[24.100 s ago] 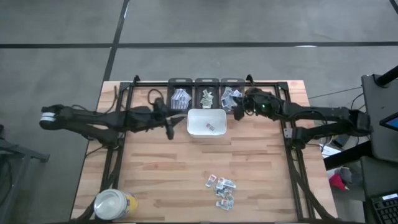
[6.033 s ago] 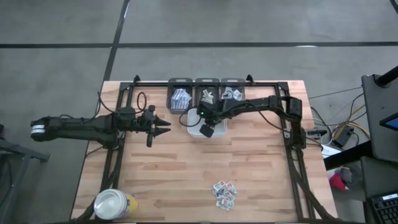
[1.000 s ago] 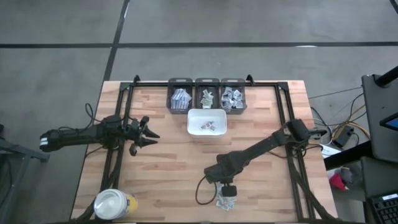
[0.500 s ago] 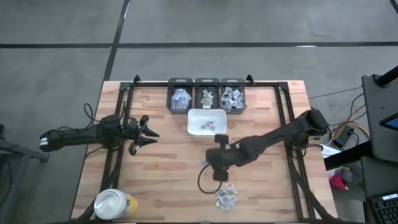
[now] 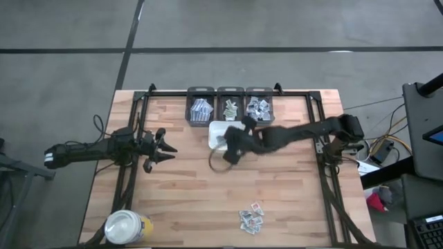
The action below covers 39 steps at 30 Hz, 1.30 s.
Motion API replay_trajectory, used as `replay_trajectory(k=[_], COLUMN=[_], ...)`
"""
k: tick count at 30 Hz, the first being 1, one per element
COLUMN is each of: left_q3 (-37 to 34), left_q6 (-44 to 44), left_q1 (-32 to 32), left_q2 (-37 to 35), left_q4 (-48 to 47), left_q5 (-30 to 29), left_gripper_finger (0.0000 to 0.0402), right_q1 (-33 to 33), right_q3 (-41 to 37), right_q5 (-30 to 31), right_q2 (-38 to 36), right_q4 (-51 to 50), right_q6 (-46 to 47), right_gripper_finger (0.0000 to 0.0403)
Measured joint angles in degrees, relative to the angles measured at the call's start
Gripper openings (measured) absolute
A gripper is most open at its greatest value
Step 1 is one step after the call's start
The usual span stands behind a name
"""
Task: Pick & Place First Aid Supplies
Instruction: Put the orange ointment pack into the white bin
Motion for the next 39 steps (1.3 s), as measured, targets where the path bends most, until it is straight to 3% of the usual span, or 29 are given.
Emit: replay_trajectory(k=[9, 12, 24, 39], left_q3=[0.0, 0.0, 0.0, 0.0], left_q6=[0.0, 0.0, 0.3, 0.3], left_q1=[0.0, 0.0, 0.0, 0.0], left_q2=[0.0, 0.0, 0.0, 0.0], left_q4=[0.0, 0.0, -0.1, -0.1], left_q5=[0.0, -0.1, -3.7, -3.9], left_gripper_finger=[0.0119, 0.012, 0.012, 0.0119], right_q1=[-14.2, -17.1, -19.5, -19.6], right_q3=[0.1, 0.1, 0.1, 0.1], right_q5=[-24.9, -29.9, -32.3, -32.2], right_q2=[0.6, 1.9, 7.0, 14.3], right_q4=[-0.6, -1.6, -3.3, -4.0], right_q6=[12.0, 13.8, 13.1, 11.3], right_gripper_finger=[0.0008, 0.0008, 0.0008, 0.0008])
